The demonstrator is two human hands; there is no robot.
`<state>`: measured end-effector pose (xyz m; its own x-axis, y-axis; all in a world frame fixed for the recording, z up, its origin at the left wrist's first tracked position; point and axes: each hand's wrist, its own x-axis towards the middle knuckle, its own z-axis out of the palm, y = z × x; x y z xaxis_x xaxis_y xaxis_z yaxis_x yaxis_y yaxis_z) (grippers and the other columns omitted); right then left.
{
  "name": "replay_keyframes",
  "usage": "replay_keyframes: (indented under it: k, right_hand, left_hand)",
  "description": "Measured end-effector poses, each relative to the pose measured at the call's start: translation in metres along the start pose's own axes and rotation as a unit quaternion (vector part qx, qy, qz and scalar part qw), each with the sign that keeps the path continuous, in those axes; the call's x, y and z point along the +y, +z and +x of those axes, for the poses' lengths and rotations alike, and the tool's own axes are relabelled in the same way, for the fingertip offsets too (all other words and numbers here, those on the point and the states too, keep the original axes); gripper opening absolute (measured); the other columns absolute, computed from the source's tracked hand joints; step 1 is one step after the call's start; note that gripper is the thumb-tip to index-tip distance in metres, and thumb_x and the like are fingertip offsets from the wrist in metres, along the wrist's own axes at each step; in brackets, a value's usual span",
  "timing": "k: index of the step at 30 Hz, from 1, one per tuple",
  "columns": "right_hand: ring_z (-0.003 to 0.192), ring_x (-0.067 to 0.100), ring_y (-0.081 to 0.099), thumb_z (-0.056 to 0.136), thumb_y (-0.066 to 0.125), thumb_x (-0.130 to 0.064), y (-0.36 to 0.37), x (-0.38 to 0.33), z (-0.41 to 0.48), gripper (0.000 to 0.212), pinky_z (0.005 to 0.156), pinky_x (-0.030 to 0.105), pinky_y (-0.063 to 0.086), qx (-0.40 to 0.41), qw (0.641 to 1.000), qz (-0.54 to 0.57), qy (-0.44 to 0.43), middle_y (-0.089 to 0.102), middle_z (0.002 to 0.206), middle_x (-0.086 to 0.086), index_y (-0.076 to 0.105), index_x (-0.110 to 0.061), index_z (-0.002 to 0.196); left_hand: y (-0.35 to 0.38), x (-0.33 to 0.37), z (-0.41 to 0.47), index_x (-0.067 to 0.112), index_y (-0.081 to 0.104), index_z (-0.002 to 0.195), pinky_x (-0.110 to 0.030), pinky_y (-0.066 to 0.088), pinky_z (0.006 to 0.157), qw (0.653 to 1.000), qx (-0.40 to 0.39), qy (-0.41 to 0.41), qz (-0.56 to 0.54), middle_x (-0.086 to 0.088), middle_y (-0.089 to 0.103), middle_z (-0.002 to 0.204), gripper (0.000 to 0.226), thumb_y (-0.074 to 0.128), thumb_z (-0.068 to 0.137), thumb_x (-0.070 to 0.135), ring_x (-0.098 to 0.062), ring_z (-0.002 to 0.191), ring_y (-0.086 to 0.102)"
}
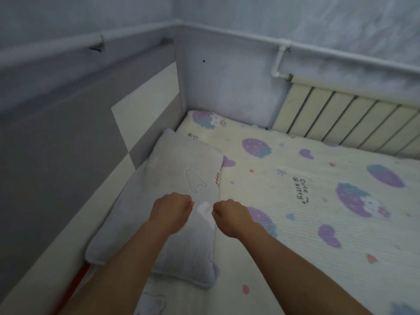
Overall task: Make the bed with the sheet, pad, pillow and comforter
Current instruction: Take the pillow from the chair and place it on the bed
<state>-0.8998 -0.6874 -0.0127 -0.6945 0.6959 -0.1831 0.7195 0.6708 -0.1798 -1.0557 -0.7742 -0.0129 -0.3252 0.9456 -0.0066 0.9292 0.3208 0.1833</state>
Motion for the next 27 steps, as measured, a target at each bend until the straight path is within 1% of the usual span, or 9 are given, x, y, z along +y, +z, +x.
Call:
replay_keyframes:
  k: [4,7,9,12,14,19,22,25,27]
  right_hand:
    - [0.098,0.036,0.059,0.098,0.040,-0.029,-0.041,-0.004,-0.042,0.029,0.073,0.032,0.038,0.018,1.000,-0.006,0.022,0.062,0.107,0.017,0.060,-0.009,0.099]
    - [0.097,0.036,0.059,0.097,0.040,-0.028,-0.070,-0.010,-0.072,0.024,0.069,0.031,0.033,0.033,0.999,-0.001,0.027,0.062,0.105,0.016,0.057,-0.013,0.088]
    - [0.095,0.036,0.059,0.096,0.041,-0.027,-0.085,-0.011,-0.088,0.022,0.068,0.030,0.033,0.043,0.999,0.004,0.032,0.063,0.102,0.016,0.048,-0.017,0.079]
    - [0.090,0.036,0.059,0.096,0.042,-0.026,-0.103,-0.012,-0.104,0.030,0.066,0.031,0.033,0.057,0.998,0.002,0.037,0.063,0.099,0.016,0.039,-0.015,0.068]
    - [0.084,0.034,0.057,0.096,0.042,-0.025,-0.110,-0.012,-0.111,0.036,0.065,0.031,0.032,0.061,0.997,0.000,0.037,0.062,0.098,0.017,0.034,-0.019,0.061]
    - [0.087,0.035,0.058,0.096,0.041,-0.025,-0.113,-0.010,-0.106,0.023,0.066,0.031,0.033,0.060,0.998,-0.005,0.032,0.063,0.099,0.016,0.044,-0.016,0.076]
    - [0.075,0.028,0.047,0.096,0.041,-0.025,-0.103,-0.007,-0.091,0.031,0.066,0.031,0.033,0.052,0.998,-0.001,0.033,0.061,0.092,0.015,0.039,-0.016,0.067]
    - [0.074,0.026,0.046,0.095,0.042,-0.024,-0.090,-0.003,-0.074,0.040,0.066,0.029,0.034,0.040,0.998,0.013,0.038,0.049,0.080,0.009,0.030,-0.020,0.057]
    - [0.078,0.030,0.052,0.095,0.042,-0.024,-0.079,0.001,-0.059,0.038,0.067,0.029,0.035,0.027,0.999,0.020,0.041,0.052,0.084,0.011,0.033,-0.018,0.059]
  left_hand:
    - [-0.040,0.023,-0.022,0.020,0.054,0.082,-0.029,0.039,0.064,1.000,0.009,0.013,-0.013,-0.002,0.058,0.081,0.034,0.032,0.101,0.037,-0.021,0.077,0.059]
    - [-0.069,0.040,-0.036,0.020,0.053,0.080,-0.031,0.045,0.068,0.999,0.027,0.029,-0.018,-0.005,0.062,0.087,0.033,0.034,0.100,0.038,-0.025,0.081,0.061]
    - [-0.084,0.051,-0.043,0.022,0.048,0.076,-0.031,0.045,0.068,0.998,0.038,0.044,-0.015,-0.006,0.064,0.089,0.031,0.035,0.099,0.039,-0.027,0.083,0.061]
    - [-0.098,0.060,-0.052,0.022,0.045,0.072,-0.031,0.042,0.066,0.997,0.051,0.054,-0.019,-0.007,0.064,0.088,0.032,0.037,0.097,0.041,-0.029,0.084,0.060]
    - [-0.104,0.062,-0.057,0.021,0.045,0.070,-0.031,0.039,0.064,0.997,0.053,0.053,-0.023,-0.006,0.062,0.085,0.034,0.038,0.097,0.040,-0.029,0.082,0.059]
    - [-0.105,0.053,-0.060,0.020,0.036,0.059,-0.028,0.036,0.059,0.998,0.040,0.027,-0.040,-0.004,0.057,0.072,0.042,0.037,0.098,0.036,-0.026,0.071,0.059]
    - [-0.099,0.044,-0.057,0.020,0.035,0.058,-0.027,0.034,0.056,0.998,0.033,0.003,-0.045,0.005,0.045,0.057,0.043,0.038,0.099,0.034,-0.021,0.060,0.050]
    - [-0.089,0.033,-0.051,0.019,0.035,0.059,-0.029,0.035,0.060,0.998,0.033,-0.024,-0.043,0.002,0.043,0.063,0.042,0.039,0.098,0.034,-0.022,0.066,0.046]
    - [-0.079,0.023,-0.044,0.020,0.035,0.059,-0.029,0.034,0.060,0.997,0.032,-0.048,-0.055,0.000,0.045,0.067,0.042,0.039,0.098,0.034,-0.023,0.068,0.049]
